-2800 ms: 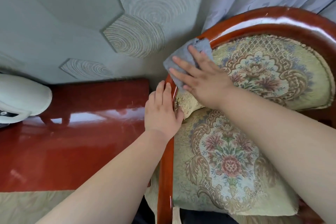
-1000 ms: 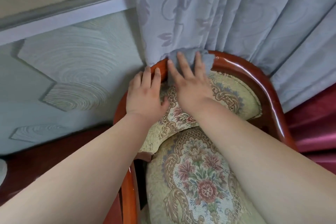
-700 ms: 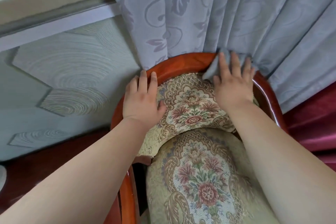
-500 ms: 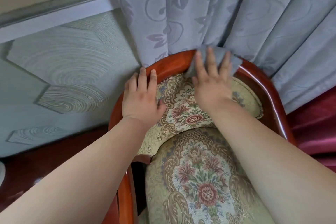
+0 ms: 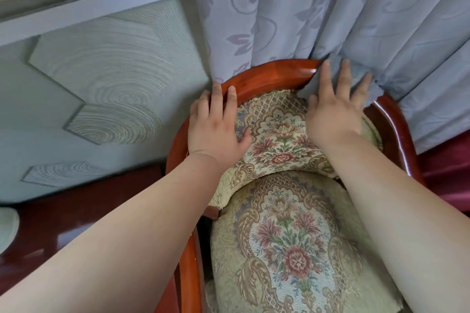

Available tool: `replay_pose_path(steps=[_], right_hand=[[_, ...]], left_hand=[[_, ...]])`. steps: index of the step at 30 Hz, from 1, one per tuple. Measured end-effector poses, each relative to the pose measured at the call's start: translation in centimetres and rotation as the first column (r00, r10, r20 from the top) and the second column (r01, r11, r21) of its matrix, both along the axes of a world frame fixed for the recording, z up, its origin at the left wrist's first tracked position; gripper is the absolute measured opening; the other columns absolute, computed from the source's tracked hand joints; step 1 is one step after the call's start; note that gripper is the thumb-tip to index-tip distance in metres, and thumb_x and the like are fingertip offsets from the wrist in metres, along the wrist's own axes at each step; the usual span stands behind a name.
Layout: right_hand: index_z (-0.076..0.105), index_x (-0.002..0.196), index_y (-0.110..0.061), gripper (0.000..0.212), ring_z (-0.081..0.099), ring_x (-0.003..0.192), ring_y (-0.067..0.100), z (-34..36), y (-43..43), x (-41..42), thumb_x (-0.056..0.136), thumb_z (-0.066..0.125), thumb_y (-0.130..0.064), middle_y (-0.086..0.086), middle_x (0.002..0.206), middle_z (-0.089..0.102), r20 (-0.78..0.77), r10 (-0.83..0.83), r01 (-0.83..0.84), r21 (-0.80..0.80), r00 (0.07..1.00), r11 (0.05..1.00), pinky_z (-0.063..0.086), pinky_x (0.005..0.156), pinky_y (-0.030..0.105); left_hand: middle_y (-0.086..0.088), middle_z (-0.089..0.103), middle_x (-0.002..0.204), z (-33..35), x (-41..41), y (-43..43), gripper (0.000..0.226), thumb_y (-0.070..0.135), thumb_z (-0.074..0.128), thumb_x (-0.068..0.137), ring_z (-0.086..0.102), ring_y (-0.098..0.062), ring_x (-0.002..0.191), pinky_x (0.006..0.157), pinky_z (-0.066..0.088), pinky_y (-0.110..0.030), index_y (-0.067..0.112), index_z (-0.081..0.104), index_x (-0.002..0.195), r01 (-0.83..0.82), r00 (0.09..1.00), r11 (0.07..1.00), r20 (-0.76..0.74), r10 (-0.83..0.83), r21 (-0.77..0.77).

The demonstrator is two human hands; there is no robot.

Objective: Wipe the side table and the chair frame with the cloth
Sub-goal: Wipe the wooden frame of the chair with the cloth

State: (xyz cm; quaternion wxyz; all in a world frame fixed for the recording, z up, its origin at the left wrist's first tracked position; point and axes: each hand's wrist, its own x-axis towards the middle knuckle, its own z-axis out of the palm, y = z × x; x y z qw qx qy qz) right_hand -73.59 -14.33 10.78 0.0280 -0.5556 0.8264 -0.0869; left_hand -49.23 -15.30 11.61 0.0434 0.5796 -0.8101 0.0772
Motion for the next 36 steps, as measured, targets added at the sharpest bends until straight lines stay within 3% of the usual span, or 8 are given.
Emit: replay_pose_path(steps=[5, 8, 18, 20, 24, 28, 32, 36], right_hand=[[-0.016, 0.159, -0.041, 0.079, -0.029, 0.149, 0.048, 1.3, -1.2, 6.2, 0.104, 0.039, -0.030, -0.006, 0.169, -0.024, -0.056, 0.387, -0.387, 0.015, 0.920, 0.922, -0.006, 0.125, 0.061], [-0.018, 0.157, -0.045, 0.084, -0.028, 0.151, 0.043, 1.6, -1.6, 6.0, 0.103, 0.044, -0.029, -0.012, 0.168, -0.026, -0.066, 0.410, -0.410, 0.019, 0.910, 0.912, -0.001, 0.126, 0.058], [-0.008, 0.162, -0.035, 0.071, -0.001, 0.152, 0.053, -1.2, 1.1, -3.2, 0.105, 0.036, -0.036, 0.007, 0.172, -0.001, -0.012, -0.057, 0.057, -0.042, 0.998, 0.997, 0.004, 0.124, 0.064], [-0.010, 0.161, -0.035, 0.074, -0.009, 0.152, 0.054, -0.5, 0.2, -1.5, 0.105, 0.038, -0.027, 0.005, 0.172, -0.006, -0.011, -0.023, 0.022, -0.033, 1.000, 0.999, -0.002, 0.124, 0.064], [-0.015, 0.159, -0.041, 0.097, -0.014, 0.153, 0.048, 0.6, -0.7, 1.1, 0.095, 0.052, -0.011, -0.009, 0.171, -0.013, -0.100, 0.281, -0.290, -0.087, 0.954, 0.953, 0.000, 0.124, 0.058], [-0.011, 0.160, -0.044, 0.108, 0.002, 0.154, 0.043, 0.2, 1.1, -2.7, 0.086, 0.060, -0.010, -0.010, 0.172, -0.010, -0.126, 0.248, -0.255, -0.044, 0.960, 0.966, 0.017, 0.124, 0.056], [-0.005, 0.160, -0.045, 0.107, 0.011, 0.151, 0.046, -2.9, 4.8, -7.0, 0.087, 0.063, -0.010, -0.006, 0.172, -0.001, -0.065, 0.037, -0.042, -0.070, 0.997, 0.997, 0.023, 0.121, 0.057], [0.008, 0.163, -0.036, 0.096, 0.023, 0.147, 0.051, -6.4, 8.8, -10.4, 0.086, 0.058, -0.012, 0.002, 0.172, 0.012, 0.012, -0.146, 0.146, -0.093, 0.989, 0.985, 0.030, 0.116, 0.063]], left_hand=[[-0.024, 0.031, 0.162, -0.4, 0.2, -0.2, 0.092, 0.063, 0.048, 0.086, 0.036, -0.045, 0.140, 0.114, 0.032, -0.058, 0.008, 0.033, 0.158, 0.033, 0.999, 0.999, -0.019, -0.033, 0.000], [-0.025, 0.029, 0.162, -0.4, 0.4, -0.3, 0.094, 0.068, 0.044, 0.089, 0.035, -0.045, 0.140, 0.114, 0.032, -0.058, 0.006, 0.030, 0.159, 0.065, 0.998, 0.998, -0.001, -0.065, -0.006], [-0.024, 0.015, 0.168, -1.3, 0.6, -0.2, 0.107, 0.083, 0.024, 0.091, 0.026, -0.043, 0.146, 0.120, 0.023, -0.057, 0.006, 0.014, 0.163, 0.047, 0.996, 0.999, 0.081, -0.045, -0.018], [-0.024, 0.016, 0.168, -1.1, 0.2, 0.0, 0.106, 0.083, 0.027, 0.091, 0.026, -0.044, 0.146, 0.121, 0.023, -0.058, 0.006, 0.016, 0.163, 0.031, 0.996, 0.999, 0.079, -0.029, -0.022], [-0.026, 0.023, 0.162, 0.0, -1.3, 0.2, 0.100, 0.077, 0.036, 0.091, 0.027, -0.046, 0.144, 0.122, 0.020, -0.061, 0.005, 0.024, 0.159, -0.035, 0.999, 0.999, 0.008, 0.035, 0.016], [-0.022, 0.033, 0.156, 3.1, -4.8, -1.1, 0.080, 0.056, 0.052, 0.094, 0.030, -0.044, 0.143, 0.123, 0.018, -0.060, 0.008, 0.033, 0.156, 0.247, 0.969, 0.967, 0.028, -0.245, -0.067], [-0.008, 0.024, 0.169, 4.6, -13.1, -3.7, 0.078, 0.051, 0.045, 0.097, 0.024, -0.031, 0.152, 0.125, 0.018, -0.051, 0.015, 0.023, 0.163, 0.574, 0.791, 0.819, 0.249, -0.559, 0.017], [-0.007, 0.031, 0.165, 3.0, -18.4, -4.5, 0.083, 0.056, 0.045, 0.093, 0.031, -0.030, 0.148, 0.121, 0.026, -0.053, 0.013, 0.026, 0.162, 0.542, 0.801, 0.839, 0.278, -0.530, 0.036]])
